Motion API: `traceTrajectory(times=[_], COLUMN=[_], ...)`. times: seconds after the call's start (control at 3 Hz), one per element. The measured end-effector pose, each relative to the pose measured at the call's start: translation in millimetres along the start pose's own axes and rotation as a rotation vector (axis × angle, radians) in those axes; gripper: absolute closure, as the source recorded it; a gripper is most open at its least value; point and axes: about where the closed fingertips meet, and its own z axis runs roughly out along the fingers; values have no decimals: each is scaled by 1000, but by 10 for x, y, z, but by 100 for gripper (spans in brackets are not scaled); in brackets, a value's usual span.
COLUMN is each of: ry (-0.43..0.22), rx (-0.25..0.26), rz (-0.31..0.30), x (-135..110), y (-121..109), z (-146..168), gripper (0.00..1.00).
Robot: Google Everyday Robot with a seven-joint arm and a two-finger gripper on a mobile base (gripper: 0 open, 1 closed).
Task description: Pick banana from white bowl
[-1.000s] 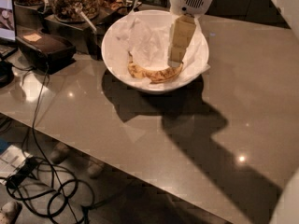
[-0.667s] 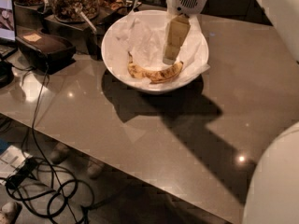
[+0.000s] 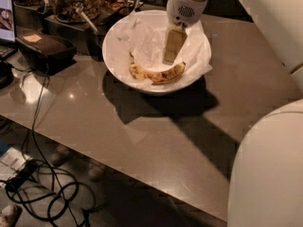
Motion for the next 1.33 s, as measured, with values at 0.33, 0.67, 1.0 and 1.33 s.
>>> traceTrajectory(times=[0.33,0.67,1.0,1.33], ry=[38,86,131,165], rx=[-27,-53,-68,-83], rz=[10,2,-8,-10], x=[79,123,138,169], y=[-27,-44,-64,-77], z=[198,417,602,759], gripper=[43,42,45,47])
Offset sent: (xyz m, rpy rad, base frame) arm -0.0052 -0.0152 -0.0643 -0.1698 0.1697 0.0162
